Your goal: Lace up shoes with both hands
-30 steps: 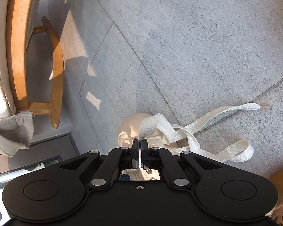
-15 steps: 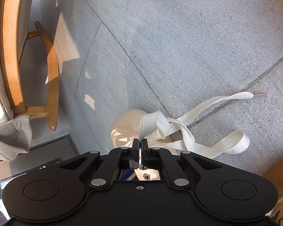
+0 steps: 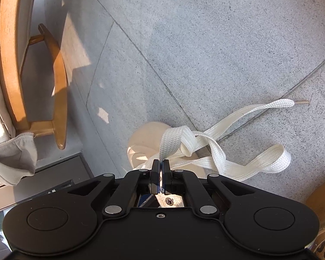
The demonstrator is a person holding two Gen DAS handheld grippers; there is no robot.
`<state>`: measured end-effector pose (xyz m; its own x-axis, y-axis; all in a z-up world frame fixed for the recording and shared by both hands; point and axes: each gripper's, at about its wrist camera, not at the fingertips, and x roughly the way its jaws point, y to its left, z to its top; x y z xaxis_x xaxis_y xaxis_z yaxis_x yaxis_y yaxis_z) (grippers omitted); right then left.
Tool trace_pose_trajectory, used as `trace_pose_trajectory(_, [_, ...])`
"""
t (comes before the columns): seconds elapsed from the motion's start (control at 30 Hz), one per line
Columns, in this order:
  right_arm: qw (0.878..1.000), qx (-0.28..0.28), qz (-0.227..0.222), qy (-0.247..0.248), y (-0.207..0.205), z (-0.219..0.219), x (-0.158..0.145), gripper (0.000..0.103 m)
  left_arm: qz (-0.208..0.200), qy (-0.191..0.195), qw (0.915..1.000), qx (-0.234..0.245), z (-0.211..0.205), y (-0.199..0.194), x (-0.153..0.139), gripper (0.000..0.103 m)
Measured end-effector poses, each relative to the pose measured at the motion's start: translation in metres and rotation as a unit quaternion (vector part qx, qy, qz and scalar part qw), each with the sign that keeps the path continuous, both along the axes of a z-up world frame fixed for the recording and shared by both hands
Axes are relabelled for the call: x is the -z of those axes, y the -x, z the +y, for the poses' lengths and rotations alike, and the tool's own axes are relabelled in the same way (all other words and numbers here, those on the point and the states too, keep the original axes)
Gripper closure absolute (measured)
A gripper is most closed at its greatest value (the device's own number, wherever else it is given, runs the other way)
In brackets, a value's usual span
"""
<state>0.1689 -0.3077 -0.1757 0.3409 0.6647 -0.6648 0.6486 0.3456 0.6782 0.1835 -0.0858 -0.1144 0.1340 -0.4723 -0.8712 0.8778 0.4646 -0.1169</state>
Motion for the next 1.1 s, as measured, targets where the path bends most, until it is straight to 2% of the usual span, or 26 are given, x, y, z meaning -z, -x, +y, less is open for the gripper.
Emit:
trace_pose_trajectory(0.3, [1.0,-0.013,0.005,-0.004,0.001,0.004,0.002,0.102,-0.015,-0.002,0.9997,0.02,0.0,-0.001,0.001,0.092])
trace_pose_trajectory(0.47, [1.0,-0.018,0.004,-0.01,0.001,0.006,0.002,0.102,-0.029,-0.012,0.9986,0.043,-0.004,0.0,0.002,0.102])
trace_pose_trajectory(0.73, [1.0,-0.023,-0.001,-0.015,0.0,0.006,0.001,0.102,-0.037,-0.012,0.9984,0.042,-0.003,0.002,0.003,0.102])
trace_pose_trajectory(0.9, [1.0,-0.025,-0.007,-0.003,0.0,0.001,-0.005,0.094,-0.036,0.0,0.9989,0.029,0.006,0.006,-0.01,0.103])
trace_pose_trajectory(1.0, [1.0,-0.014,-0.013,0.009,0.002,-0.01,-0.01,0.08,-0.033,0.001,0.9992,0.022,0.014,0.009,-0.015,0.103])
trace_pose_trajectory(1.1, [1.0,-0.002,-0.015,0.024,0.004,-0.02,-0.013,0.078,-0.028,0.003,0.9995,0.01,0.023,0.012,-0.02,0.103])
